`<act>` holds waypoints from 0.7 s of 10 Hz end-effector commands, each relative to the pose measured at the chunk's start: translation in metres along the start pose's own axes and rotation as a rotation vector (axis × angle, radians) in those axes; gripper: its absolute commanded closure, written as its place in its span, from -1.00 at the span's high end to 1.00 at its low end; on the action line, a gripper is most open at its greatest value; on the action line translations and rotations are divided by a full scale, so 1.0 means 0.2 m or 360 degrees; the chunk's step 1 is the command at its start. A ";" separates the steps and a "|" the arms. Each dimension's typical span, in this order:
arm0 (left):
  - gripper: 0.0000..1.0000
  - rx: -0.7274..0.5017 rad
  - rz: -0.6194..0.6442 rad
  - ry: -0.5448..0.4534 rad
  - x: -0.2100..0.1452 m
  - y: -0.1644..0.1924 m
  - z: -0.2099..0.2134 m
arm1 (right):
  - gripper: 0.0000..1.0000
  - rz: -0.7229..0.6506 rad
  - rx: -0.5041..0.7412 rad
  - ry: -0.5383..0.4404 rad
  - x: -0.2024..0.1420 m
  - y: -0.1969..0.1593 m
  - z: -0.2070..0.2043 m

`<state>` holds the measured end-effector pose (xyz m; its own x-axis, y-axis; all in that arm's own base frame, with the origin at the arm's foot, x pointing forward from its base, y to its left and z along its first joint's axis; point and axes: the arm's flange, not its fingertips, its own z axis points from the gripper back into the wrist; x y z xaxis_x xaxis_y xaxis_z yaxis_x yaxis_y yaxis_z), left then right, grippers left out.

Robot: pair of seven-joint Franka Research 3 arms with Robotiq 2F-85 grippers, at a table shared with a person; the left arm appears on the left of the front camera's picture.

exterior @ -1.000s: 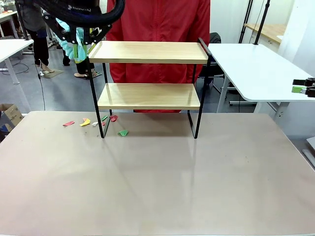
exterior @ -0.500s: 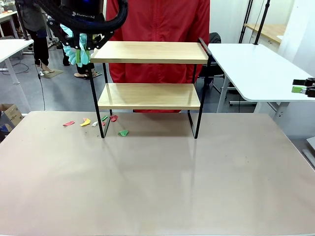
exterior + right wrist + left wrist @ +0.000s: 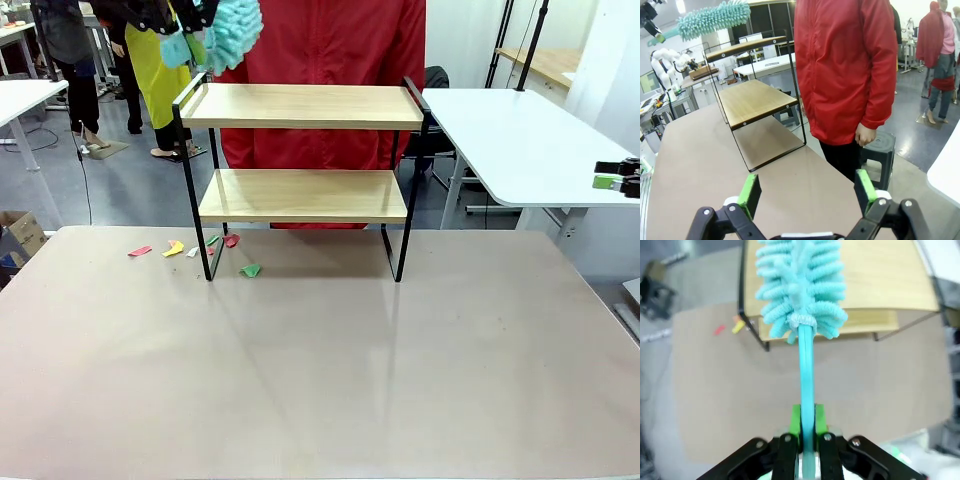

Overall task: Clean the shelf.
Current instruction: Clean the specific section of the Shelf indicated by the human with the Duster.

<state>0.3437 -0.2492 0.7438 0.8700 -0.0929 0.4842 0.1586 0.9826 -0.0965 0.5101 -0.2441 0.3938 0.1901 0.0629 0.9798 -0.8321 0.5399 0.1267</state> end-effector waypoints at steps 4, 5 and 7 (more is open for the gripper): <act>-0.74 -0.0640 -0.0551 -0.0042 -0.16 0.33 0.08 | 1.00 0.0007 0.0001 -0.0004 0.01 0.01 -0.01; -0.74 -0.0714 -0.0729 -0.0026 -0.17 0.32 0.08 | 1.00 0.0007 0.0001 -0.0004 0.01 0.01 -0.01; -0.74 -0.0833 -0.0931 0.0073 -0.17 0.30 0.07 | 1.00 0.0007 0.0001 -0.0004 0.01 0.01 -0.01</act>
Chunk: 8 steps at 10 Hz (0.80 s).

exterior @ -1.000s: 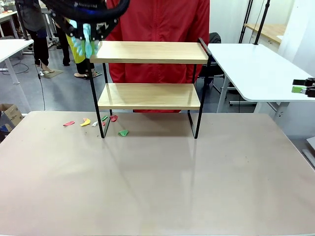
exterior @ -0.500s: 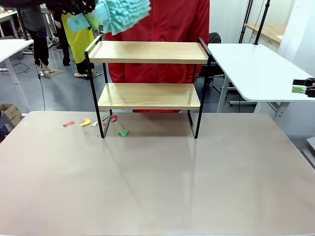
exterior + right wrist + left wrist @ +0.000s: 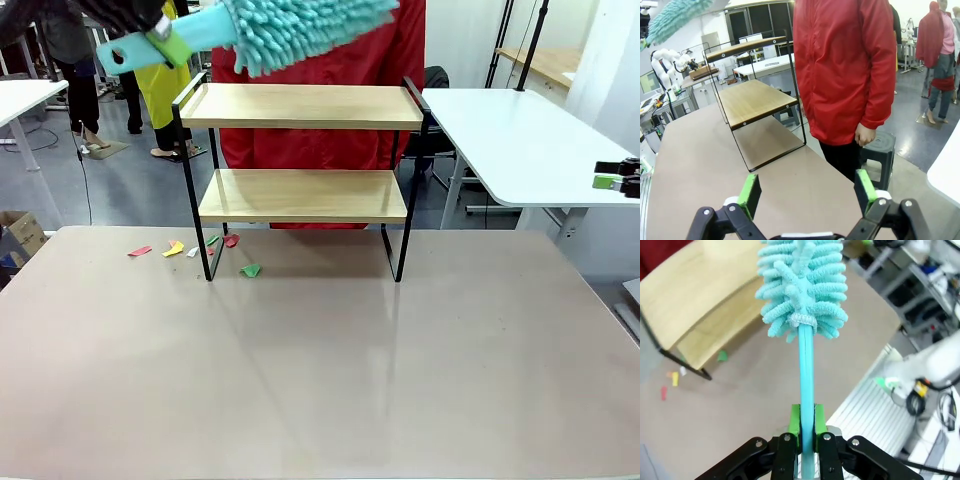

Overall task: Clean the shelf.
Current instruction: Clean the specific section of the Shelf indicated by the human with the Duster.

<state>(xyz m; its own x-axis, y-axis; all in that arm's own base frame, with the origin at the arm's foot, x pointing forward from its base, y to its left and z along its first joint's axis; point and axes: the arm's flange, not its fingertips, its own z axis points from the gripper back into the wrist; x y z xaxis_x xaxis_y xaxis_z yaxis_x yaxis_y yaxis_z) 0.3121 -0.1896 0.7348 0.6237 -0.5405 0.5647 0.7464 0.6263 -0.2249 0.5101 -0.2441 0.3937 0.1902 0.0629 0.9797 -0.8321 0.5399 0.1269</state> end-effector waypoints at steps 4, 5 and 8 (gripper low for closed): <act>-0.74 -0.0019 -0.0648 0.0298 0.08 -0.12 -0.08 | 1.00 0.0007 0.0001 -0.0004 0.01 0.01 -0.01; -0.74 -0.0003 -0.0702 0.0434 0.09 -0.13 -0.09 | 1.00 0.0007 0.0001 -0.0004 0.01 0.01 -0.01; -0.74 0.0116 -0.1044 0.0849 0.10 -0.16 -0.11 | 1.00 0.0007 0.0001 -0.0004 0.01 0.01 -0.01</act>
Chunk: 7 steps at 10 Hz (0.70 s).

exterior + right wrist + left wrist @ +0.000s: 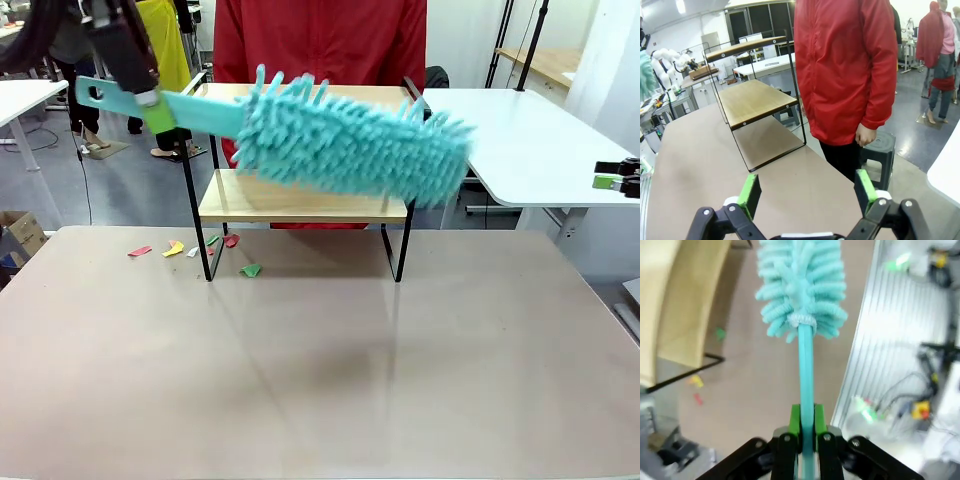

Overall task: Clean the shelf.
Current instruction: Clean the specific section of the Shelf indicated by the human with the Duster.

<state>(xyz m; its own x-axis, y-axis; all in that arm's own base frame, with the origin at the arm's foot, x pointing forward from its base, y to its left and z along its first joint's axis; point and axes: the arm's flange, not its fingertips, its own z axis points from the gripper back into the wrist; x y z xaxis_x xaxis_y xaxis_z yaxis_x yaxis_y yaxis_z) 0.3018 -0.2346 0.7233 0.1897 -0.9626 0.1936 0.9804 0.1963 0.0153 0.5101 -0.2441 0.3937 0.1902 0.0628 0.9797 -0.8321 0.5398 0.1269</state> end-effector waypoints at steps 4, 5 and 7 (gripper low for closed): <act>-0.74 0.0039 -0.0290 0.0882 -0.23 0.09 -0.14 | 1.00 0.0007 0.0001 -0.0004 0.01 0.01 -0.01; -0.74 0.0028 -0.0282 0.0959 -0.32 0.13 -0.21 | 1.00 0.0007 0.0001 -0.0004 0.01 0.01 -0.01; -0.74 0.0025 -0.0269 0.1046 -0.45 0.17 -0.33 | 1.00 0.0007 0.0001 -0.0004 0.01 0.01 -0.01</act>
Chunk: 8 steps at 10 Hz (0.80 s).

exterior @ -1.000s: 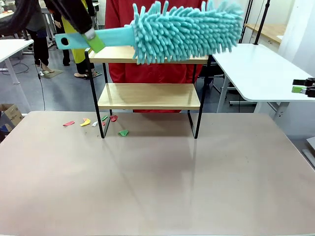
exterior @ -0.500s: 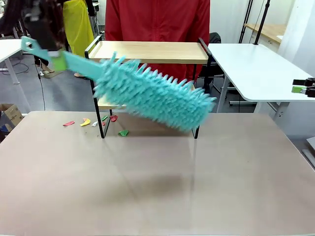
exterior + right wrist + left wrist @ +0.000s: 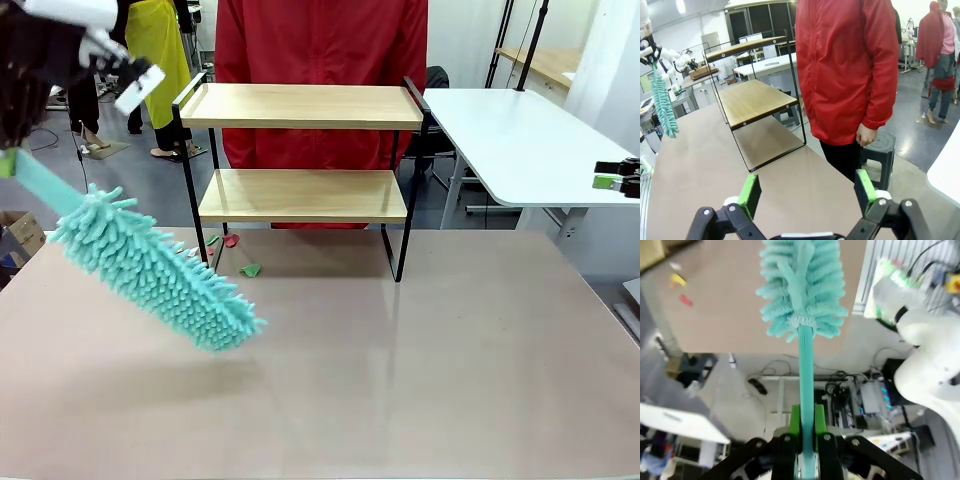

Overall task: Clean the shelf.
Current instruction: Clean the specific section of the Shelf indicated by the human with the Duster, then hand the Duster back to the human.

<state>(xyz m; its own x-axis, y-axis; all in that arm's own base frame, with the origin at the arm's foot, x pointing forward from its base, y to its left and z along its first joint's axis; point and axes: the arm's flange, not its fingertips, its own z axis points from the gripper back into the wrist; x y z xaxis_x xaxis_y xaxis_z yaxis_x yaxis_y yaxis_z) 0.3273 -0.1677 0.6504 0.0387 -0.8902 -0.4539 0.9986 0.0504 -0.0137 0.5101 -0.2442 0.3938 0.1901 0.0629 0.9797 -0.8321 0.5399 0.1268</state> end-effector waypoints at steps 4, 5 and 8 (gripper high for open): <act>-0.74 -0.0011 0.0031 0.0009 -0.04 0.03 -0.16 | 1.00 0.0007 0.0001 -0.0004 0.01 0.01 -0.01; -0.74 -0.0011 0.0031 0.0009 -0.04 0.03 -0.16 | 1.00 0.0007 0.0001 -0.0004 0.01 0.01 -0.01; -0.74 -0.0011 0.0031 0.0009 -0.04 0.03 -0.16 | 1.00 0.0007 0.0001 -0.0004 0.01 0.01 -0.01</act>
<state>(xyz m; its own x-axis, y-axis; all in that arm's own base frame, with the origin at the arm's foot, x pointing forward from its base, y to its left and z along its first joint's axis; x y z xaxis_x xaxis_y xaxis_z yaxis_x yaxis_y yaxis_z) 0.3324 -0.1475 0.6201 0.0643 -0.8866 -0.4580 0.9972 0.0746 -0.0043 0.5102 -0.2441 0.3938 0.1901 0.0629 0.9798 -0.8322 0.5398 0.1268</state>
